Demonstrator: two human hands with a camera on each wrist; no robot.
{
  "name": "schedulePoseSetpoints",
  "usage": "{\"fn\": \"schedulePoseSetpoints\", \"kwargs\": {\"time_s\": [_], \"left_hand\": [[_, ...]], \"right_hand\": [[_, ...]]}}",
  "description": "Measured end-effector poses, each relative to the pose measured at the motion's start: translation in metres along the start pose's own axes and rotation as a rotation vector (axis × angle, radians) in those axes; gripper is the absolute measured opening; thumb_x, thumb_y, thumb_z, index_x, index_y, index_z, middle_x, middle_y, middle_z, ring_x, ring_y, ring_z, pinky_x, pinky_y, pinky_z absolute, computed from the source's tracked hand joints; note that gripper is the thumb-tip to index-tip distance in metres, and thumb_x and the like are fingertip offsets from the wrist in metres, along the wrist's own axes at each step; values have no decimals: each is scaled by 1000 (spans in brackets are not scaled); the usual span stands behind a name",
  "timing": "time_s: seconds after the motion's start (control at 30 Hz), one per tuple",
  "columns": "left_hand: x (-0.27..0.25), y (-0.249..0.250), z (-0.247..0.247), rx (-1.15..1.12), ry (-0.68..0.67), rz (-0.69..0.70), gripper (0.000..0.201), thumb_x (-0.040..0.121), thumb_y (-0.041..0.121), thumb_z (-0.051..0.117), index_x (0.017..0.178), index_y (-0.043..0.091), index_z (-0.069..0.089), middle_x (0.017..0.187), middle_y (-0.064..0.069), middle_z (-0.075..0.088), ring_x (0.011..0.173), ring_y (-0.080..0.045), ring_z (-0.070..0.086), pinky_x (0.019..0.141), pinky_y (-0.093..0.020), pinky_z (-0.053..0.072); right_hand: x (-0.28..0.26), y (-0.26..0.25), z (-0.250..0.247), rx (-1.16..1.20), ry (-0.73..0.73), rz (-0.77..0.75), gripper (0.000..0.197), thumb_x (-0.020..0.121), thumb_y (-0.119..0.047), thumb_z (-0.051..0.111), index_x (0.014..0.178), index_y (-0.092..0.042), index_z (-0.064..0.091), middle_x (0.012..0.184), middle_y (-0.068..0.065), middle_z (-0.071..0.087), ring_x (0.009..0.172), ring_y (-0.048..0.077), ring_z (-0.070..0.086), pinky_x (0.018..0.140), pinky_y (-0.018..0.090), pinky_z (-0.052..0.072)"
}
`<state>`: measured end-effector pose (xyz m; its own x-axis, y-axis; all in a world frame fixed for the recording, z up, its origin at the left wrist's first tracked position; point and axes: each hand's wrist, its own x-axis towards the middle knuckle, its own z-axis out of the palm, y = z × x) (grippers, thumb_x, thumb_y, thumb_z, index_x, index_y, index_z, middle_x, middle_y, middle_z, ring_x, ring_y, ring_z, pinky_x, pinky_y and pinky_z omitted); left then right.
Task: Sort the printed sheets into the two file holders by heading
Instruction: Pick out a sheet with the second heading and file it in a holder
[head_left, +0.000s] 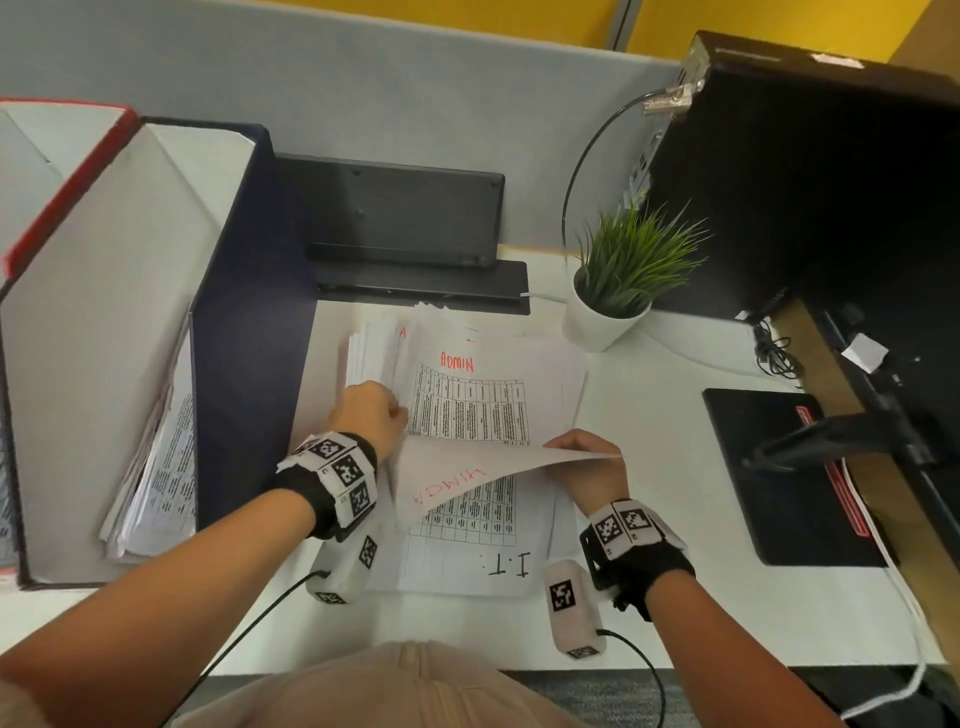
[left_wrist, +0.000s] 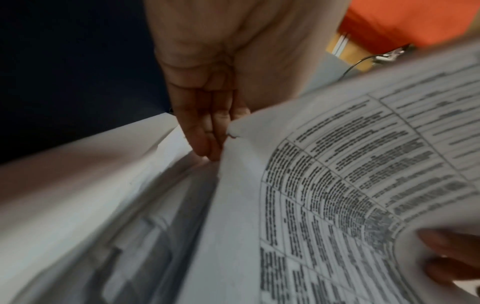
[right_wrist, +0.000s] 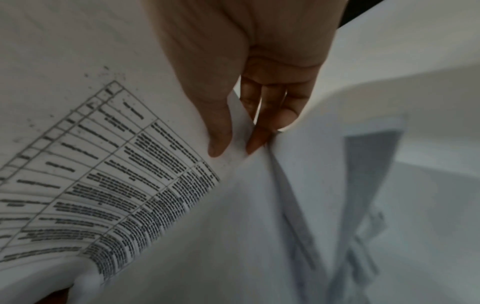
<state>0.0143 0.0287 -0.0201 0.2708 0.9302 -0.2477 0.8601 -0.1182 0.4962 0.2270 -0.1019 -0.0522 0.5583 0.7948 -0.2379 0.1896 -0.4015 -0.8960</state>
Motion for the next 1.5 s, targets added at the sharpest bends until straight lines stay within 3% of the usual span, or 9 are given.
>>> {"fn": "schedulePoseSetpoints", "kwargs": {"time_s": [0.13,0.27,0.33,0.53,0.67,0.9,1.07,1.33,1.5], "left_hand": [[-19,1,2,-280,310,245,23,90,3,51,105,7,69,99,-4,66,81,-16,62,76,-20,51],[-28,5,4,-731,249,206,27,93,3,46,81,24,58,85,5,63,60,3,52,54,-6,41],[-26,5,0,-795,202,176,30,93,-2,42,76,20,54,82,-2,59,70,-8,52,66,-16,44],[-8,7,-8,-901,-3,-37,34,88,-5,36,64,8,56,74,-11,57,73,-22,50,66,-28,41],[13,2,-6,-611,57,-163,19,91,14,51,80,10,66,85,-8,65,82,-25,59,76,-32,49],[23,16,-1,6,-33,-172,38,66,42,80,74,8,65,66,-3,62,61,-16,57,47,-22,39],[20,14,3,-14,3,-116,21,78,20,73,74,1,67,70,-10,63,67,-23,58,62,-28,49],[7,1,8,-48,99,19,32,90,22,55,63,8,64,62,-6,59,57,-20,53,59,-26,46],[-8,-2,14,-372,307,194,12,87,12,61,94,12,71,76,7,64,64,-4,57,65,-12,45]], "right_hand": [[7,0,2,-120,54,30,24,67,-10,80,83,-7,64,75,-2,63,76,17,59,61,9,43],[9,-5,1,-20,152,68,66,59,-11,87,116,-2,56,112,12,65,105,23,61,91,33,50],[8,-9,0,9,159,12,76,57,-6,87,123,-4,48,118,7,61,109,19,57,98,34,46],[5,-9,-5,-24,53,109,25,65,-9,84,74,-7,60,66,1,59,52,3,54,54,18,44],[1,0,-3,25,35,77,32,73,10,70,56,-12,54,62,3,57,50,3,54,43,10,42],[0,5,1,97,2,154,25,74,18,56,62,-5,58,60,4,49,55,11,44,39,6,36],[-3,5,3,144,67,102,25,72,22,55,69,-3,62,80,11,54,69,17,48,50,2,39],[4,6,0,39,60,4,39,70,22,55,52,-12,52,59,2,52,58,12,46,49,8,36],[9,9,-4,-77,83,31,38,69,10,67,53,-14,42,55,-1,46,53,11,39,41,6,31]]}}
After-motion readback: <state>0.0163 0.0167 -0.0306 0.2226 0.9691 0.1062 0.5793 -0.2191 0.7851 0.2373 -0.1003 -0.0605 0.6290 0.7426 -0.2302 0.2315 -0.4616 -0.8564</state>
